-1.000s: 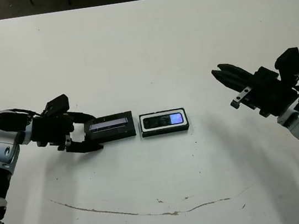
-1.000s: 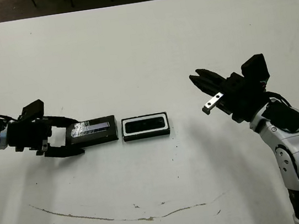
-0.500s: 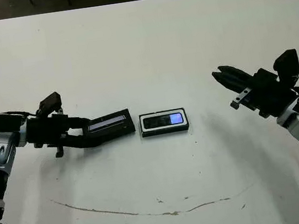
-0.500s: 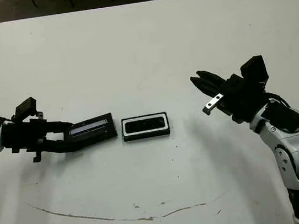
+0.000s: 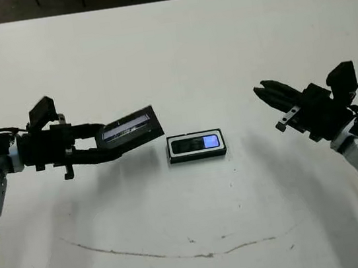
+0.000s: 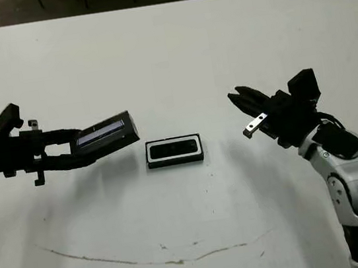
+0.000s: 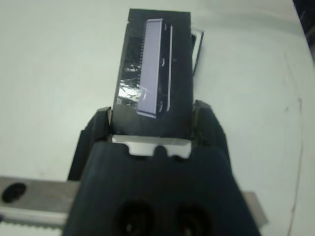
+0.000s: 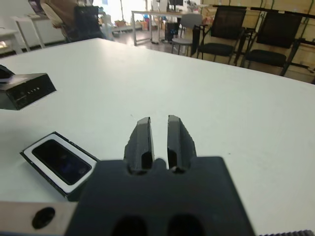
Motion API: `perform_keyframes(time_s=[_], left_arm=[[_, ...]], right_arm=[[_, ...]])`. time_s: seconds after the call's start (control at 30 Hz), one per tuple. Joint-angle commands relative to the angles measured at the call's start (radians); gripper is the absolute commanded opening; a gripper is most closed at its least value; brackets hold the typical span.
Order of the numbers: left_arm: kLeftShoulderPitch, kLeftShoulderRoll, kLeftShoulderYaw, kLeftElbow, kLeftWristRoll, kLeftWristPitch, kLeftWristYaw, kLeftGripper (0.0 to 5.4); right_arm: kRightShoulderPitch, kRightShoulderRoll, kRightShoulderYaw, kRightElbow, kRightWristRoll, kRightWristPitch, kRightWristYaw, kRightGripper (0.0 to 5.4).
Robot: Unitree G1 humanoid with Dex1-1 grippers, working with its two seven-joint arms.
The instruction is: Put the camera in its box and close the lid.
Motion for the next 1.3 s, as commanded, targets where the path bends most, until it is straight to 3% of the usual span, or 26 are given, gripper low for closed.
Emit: perform_keyframes(time_s=[0.03,0.27,0.43,1.0,1.3], left_arm=[[0.014,-0.042,-0.025,-0.032,-0.022,0.005,0.018,1.54],[-0.019,-0.097,-0.085,-0.018,0.023,-0.058,0.057,1.54],[-0.069,-0.093,-0.149,0.005,0.058,0.035,0.077,1.54],[-0.104,-0.12,-0.2,0.116,0.138,-0.061,0.097,1.54],[-0.129,-0.162,-0.231,0.187,0.153,-0.091,0.074,1.54]], right_arm=[[0.009,-0.004,-0.009,0.012,-0.005,-0.011,0.003,0.0],[0.018,-0.006,-0.009,0.001,-0.004,-0.015,0.004,0.0],[0.023,-0.001,-0.011,-0.015,0.005,0.008,-0.012,0.0],[0.033,-0.009,-0.013,0.009,-0.004,-0.03,0.009,0.0],[0.036,-0.024,-0.012,-0.018,-0.025,0.001,-0.011,0.0]])
